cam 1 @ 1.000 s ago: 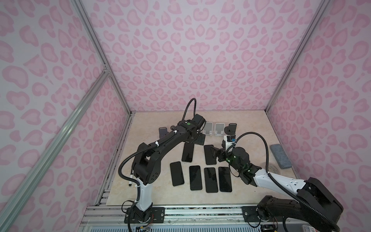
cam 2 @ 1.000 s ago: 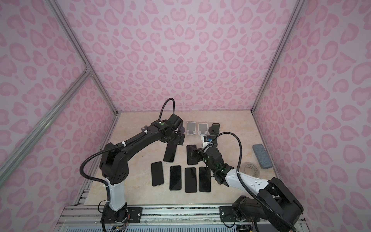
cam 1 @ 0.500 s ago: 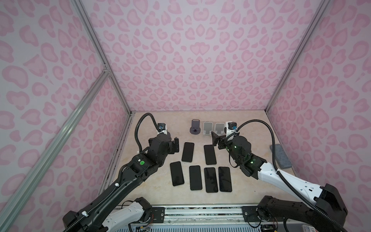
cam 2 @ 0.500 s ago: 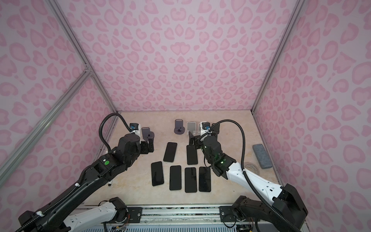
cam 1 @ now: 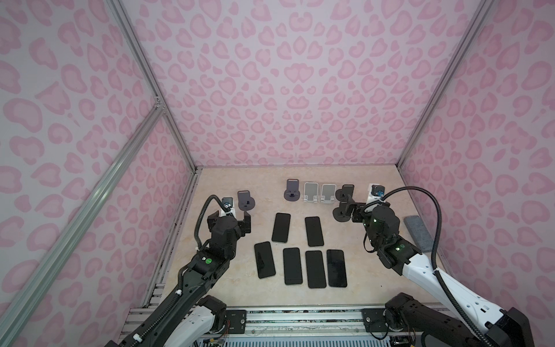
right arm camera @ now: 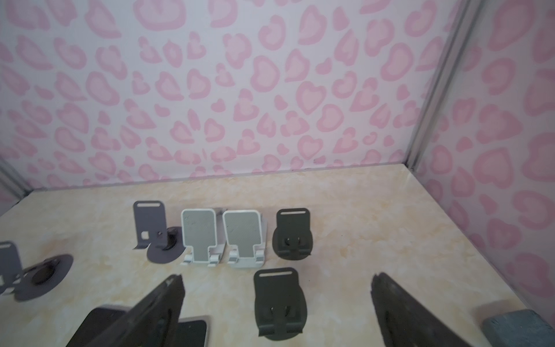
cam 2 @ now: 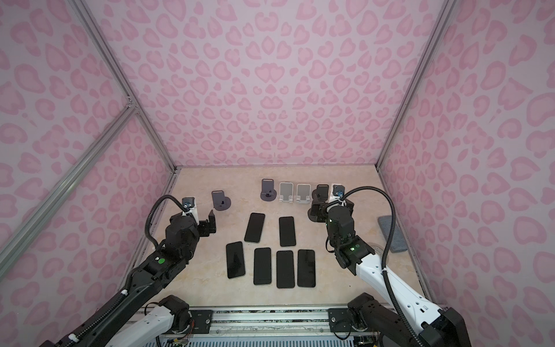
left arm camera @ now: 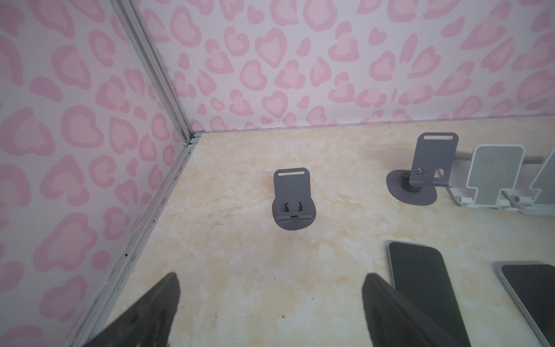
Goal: Remove the phone from the phone stand
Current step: Reset both arms
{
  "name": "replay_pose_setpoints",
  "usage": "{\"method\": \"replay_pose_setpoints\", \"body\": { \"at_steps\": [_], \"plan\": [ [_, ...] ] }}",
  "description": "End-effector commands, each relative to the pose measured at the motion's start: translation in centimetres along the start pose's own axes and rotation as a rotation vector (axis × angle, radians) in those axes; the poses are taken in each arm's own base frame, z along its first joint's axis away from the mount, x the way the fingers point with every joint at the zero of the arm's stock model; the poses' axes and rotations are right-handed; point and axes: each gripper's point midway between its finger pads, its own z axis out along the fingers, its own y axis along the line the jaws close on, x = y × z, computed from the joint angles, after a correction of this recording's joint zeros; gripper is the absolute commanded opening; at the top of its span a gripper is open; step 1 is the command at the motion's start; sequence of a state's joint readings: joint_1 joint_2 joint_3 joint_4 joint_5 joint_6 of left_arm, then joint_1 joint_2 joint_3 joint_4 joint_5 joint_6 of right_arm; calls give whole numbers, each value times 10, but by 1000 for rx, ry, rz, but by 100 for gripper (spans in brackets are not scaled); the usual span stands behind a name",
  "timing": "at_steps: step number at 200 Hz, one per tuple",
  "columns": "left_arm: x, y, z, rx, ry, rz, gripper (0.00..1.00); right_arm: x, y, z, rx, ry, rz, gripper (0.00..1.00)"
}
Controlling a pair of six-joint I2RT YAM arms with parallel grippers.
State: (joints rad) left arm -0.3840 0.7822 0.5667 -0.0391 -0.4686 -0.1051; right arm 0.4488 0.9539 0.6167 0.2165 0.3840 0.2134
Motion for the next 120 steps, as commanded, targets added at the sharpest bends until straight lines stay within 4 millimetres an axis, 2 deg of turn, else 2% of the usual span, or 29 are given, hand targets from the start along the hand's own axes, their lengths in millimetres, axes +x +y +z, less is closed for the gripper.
{"method": "replay_pose_setpoints", "body": {
  "at_steps": [1,37,50,59,71,98,120],
  "plan": [
    [-21,-11,1,145,-108,-75,97,-9,-20,-1,37,-75,72,99],
    [5,-4,24,162,-25,-80,97,-5,-61,-9,161,-132,32,99],
    [18,6,33,133,0,-97,97,-8,-65,-11,178,-171,-84,99],
    [18,15,38,109,-40,-115,97,-8,-69,-11,205,-169,-163,99],
    [24,30,42,60,-81,-134,97,-6,-75,-6,237,-133,-184,99],
    [39,56,49,-39,-122,-112,97,18,-81,8,222,-84,-159,99],
    [57,60,59,-4,-119,-155,97,43,-88,16,233,-76,-196,99]
  ]
}}
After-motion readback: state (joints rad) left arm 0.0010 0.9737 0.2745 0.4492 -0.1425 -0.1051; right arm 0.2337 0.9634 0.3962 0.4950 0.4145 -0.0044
